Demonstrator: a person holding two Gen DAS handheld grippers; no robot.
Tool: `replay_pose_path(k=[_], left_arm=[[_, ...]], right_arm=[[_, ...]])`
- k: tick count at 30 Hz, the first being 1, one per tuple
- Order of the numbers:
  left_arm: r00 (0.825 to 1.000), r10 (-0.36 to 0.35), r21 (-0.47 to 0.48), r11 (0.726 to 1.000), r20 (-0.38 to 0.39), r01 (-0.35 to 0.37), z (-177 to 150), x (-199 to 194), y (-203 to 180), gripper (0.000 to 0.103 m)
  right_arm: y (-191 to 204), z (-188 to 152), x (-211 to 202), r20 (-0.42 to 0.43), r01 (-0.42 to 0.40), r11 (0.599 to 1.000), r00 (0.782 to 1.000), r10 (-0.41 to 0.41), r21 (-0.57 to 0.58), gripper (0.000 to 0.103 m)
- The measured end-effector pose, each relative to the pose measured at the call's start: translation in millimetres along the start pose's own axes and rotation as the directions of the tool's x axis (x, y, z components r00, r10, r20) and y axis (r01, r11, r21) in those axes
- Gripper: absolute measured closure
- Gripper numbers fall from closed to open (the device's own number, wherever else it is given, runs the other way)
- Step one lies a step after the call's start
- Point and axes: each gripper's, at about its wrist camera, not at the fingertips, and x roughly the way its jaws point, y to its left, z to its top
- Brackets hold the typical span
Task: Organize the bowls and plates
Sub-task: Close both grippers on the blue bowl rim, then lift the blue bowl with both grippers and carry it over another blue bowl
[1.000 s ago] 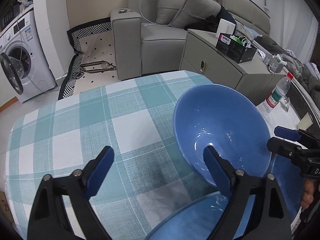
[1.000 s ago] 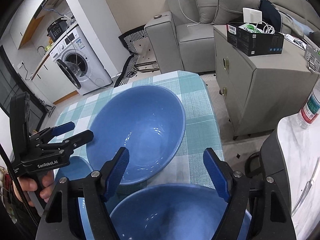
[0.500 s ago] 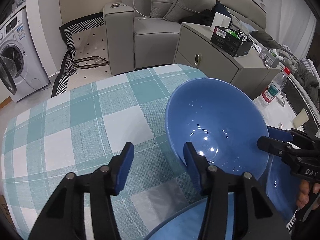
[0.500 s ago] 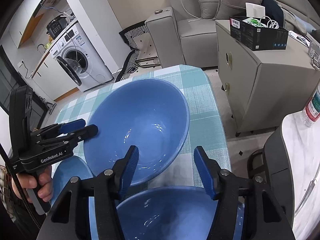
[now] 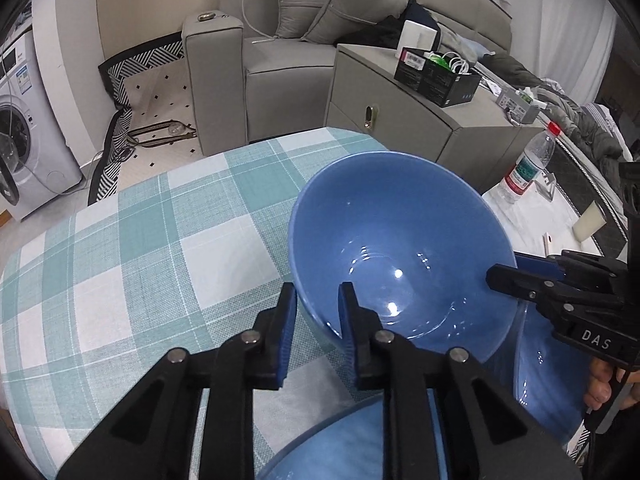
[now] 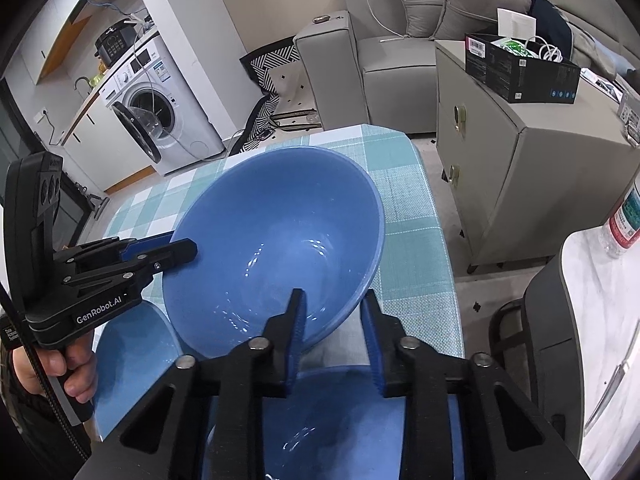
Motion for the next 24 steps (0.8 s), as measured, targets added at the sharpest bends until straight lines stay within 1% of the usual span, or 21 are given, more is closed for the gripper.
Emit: replay_pose_path(k=[5, 9, 14, 22, 24], left_arm=[[1.000, 0.002, 0.001, 1.000, 0.001, -0.002, -1, 0, -1, 0.084], [1.000, 0.009, 0.007, 1.000, 0.012, -0.009, -1, -3, -2, 0.084], [1.000, 0.007, 0.000, 1.000, 0.026, -0.007, -2, -5, -2, 0.084], [0.997, -0.001, -0.001, 1.000, 0.076, 0.001, 0, -15, -3, 0.084], [0.995, 0.009, 0.005, 1.000, 0.097, -0.010, 1, -19, -5, 0.084]], right_arm=[[1, -1, -1, 0.009, 0.007, 1.000, 1.000, -0.007, -0.004, 0.077], [5, -1, -3, 0.022, 0.026, 0.999, 0.999, -0.026, -0.022, 0.077], [6, -1, -5, 0.031, 0.028, 0.999, 0.999, -0.028, -0.025, 0.077], [6, -1, -16, 0.074, 0.025, 1.000, 0.997, -0.024, -0.016, 0.077], [8, 0, -20, 0.087, 0.024, 1.000, 0.996, -0.022, -0.020, 0.077]])
